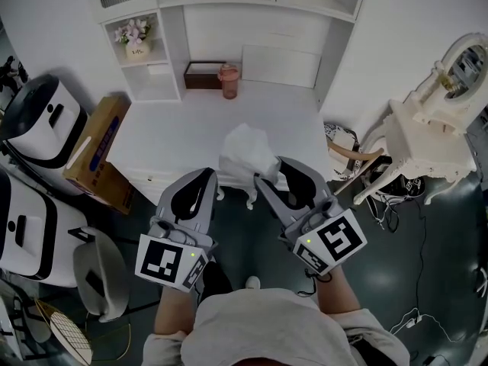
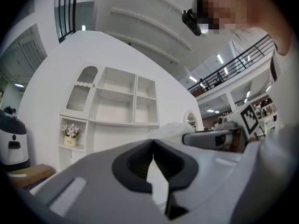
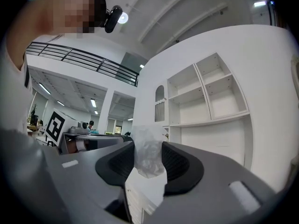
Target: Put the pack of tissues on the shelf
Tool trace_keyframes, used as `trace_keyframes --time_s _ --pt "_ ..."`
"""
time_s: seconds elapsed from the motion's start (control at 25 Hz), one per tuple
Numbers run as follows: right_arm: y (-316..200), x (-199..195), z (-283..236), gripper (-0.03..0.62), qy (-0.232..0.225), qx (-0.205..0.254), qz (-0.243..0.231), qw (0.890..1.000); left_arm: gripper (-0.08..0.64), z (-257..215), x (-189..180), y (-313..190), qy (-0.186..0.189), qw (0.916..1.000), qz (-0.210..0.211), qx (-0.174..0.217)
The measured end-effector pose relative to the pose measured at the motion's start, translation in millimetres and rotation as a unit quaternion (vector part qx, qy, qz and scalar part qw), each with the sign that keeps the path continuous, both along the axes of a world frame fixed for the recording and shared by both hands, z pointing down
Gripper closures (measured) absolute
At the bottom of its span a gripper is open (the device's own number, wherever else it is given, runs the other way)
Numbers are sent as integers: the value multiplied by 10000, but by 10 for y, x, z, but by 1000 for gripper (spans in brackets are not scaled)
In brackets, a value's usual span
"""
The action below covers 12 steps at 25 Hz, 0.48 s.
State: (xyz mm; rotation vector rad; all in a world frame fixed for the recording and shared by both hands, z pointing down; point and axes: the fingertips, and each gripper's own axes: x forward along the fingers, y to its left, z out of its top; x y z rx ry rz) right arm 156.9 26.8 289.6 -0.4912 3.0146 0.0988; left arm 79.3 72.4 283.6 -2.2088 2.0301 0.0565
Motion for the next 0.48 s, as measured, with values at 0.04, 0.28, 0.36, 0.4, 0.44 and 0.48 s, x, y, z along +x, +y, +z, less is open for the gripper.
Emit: trace_keyframes --time_s 0.04,0.28,0.36,0.4,0.44,0.48 --pt "-25 -23 -10 423 -6 -1 39 10000 560 -7 -29 -30 -2 10000 36 0" --pt "-184 -238 -92 423 -36 13 266 9996 560 -90 -269 -211 -36 9997 237 38" --pt "-224 -335 -115 423 -58 5 318 9995 560 -111 -369 -259 -55 9995 299 39" --pt "-244 -394 -126 423 -66 3 344 9994 560 -121 -430 -284 -57 9994 328 38" --pt "-264 -458 -137 423 -68 2 372 9993 560 -131 -496 -310 -54 9993 357 32" --pt "-283 -525 -146 423 -64 1 398 9992 560 -138 -563 -335 -53 9992 385 22"
